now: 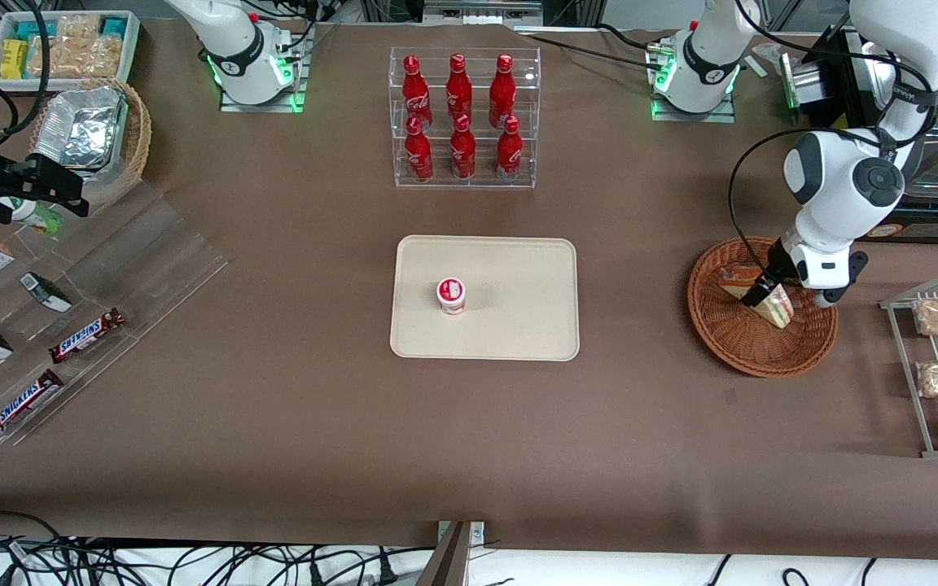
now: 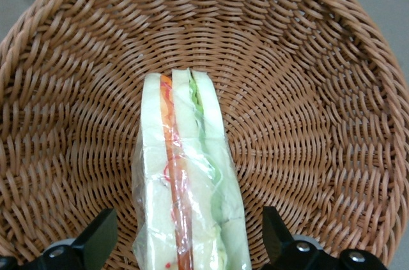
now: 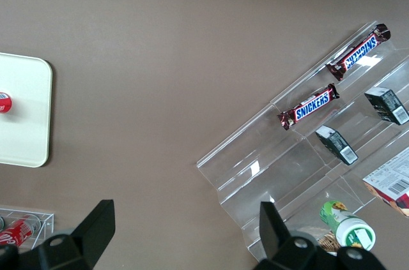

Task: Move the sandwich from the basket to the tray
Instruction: 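Lower the left gripper and close it on the wrapped sandwich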

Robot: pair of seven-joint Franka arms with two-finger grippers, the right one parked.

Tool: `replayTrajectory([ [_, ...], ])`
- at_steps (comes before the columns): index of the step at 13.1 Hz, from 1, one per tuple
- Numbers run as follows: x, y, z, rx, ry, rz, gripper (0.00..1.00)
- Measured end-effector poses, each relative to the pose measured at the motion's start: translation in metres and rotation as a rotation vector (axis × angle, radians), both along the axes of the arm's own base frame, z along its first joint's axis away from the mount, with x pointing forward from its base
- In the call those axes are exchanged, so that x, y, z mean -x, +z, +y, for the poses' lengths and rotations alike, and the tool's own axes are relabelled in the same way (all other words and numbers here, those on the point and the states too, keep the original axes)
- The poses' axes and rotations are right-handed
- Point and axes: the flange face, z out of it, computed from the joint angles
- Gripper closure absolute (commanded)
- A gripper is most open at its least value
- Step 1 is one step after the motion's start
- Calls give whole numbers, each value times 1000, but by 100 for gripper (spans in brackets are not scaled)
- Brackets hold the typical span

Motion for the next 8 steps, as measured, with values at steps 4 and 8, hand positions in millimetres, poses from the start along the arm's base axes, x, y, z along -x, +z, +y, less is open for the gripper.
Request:
replayTrajectory([
  [4, -1, -4, 0, 2, 25, -11, 85],
  [8, -1, -3, 0, 2, 28, -12, 88],
])
